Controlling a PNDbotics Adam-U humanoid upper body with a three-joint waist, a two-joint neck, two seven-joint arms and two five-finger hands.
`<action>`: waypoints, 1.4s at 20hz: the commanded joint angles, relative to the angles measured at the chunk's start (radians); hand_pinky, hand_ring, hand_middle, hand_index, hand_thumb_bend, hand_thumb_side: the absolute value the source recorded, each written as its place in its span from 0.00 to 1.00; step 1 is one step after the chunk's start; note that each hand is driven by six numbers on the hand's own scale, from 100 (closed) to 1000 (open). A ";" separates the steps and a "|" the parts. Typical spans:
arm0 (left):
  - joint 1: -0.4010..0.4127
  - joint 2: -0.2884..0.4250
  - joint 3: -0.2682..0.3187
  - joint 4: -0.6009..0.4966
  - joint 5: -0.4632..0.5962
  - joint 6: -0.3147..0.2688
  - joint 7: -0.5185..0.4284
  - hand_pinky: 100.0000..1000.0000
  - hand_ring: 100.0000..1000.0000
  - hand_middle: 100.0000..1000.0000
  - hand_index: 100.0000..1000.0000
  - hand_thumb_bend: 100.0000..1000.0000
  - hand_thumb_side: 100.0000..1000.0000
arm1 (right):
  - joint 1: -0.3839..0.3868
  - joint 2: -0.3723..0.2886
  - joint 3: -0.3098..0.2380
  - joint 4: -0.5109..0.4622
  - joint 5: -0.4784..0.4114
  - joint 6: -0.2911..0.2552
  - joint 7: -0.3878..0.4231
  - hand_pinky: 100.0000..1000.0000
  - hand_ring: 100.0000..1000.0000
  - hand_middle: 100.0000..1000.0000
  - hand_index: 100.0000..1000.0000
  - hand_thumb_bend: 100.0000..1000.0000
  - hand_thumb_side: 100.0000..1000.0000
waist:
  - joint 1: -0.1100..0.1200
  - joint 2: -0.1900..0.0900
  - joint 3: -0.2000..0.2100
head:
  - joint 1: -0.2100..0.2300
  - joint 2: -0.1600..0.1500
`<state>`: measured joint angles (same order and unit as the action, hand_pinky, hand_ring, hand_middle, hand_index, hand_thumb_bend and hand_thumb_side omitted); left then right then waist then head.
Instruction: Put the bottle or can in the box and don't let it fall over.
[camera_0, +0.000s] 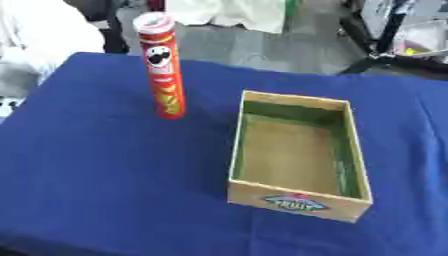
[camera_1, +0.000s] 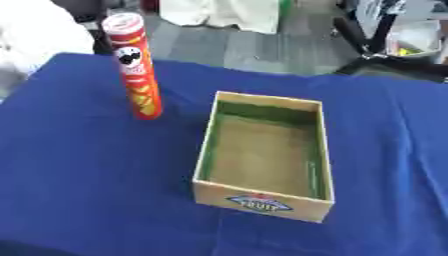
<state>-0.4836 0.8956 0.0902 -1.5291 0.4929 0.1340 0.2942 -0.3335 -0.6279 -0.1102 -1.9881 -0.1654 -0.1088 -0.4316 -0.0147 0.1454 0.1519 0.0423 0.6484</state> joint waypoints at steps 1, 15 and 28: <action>-0.008 0.023 0.008 -0.013 -0.007 0.001 -0.001 0.73 0.55 0.63 0.79 0.07 0.86 | -0.009 -0.019 -0.008 -0.012 -0.006 -0.001 0.003 0.86 0.73 0.73 0.98 0.00 0.59 | 0.005 -0.010 0.000 | 0.002 -0.001; -0.013 0.031 0.004 -0.020 -0.052 -0.005 -0.005 0.74 0.57 0.65 0.79 0.04 0.85 | -0.003 -0.020 -0.009 -0.012 -0.007 -0.003 0.010 0.87 0.73 0.73 0.98 0.00 0.60 | 0.004 -0.012 0.002 | -0.020 -0.031; -0.123 0.112 -0.128 -0.045 -0.251 0.018 -0.168 0.78 0.66 0.70 0.81 0.01 0.79 | -0.002 -0.031 -0.002 -0.012 -0.010 -0.001 0.024 0.87 0.73 0.73 0.98 0.00 0.60 | 0.010 -0.023 0.000 | -0.016 -0.051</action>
<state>-0.5865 0.9543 -0.0279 -1.5609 0.2621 0.1504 0.1451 -0.3273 -0.6280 -0.1093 -1.9881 -0.1717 -0.1081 -0.4129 -0.0075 0.1414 0.1516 0.0241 0.6043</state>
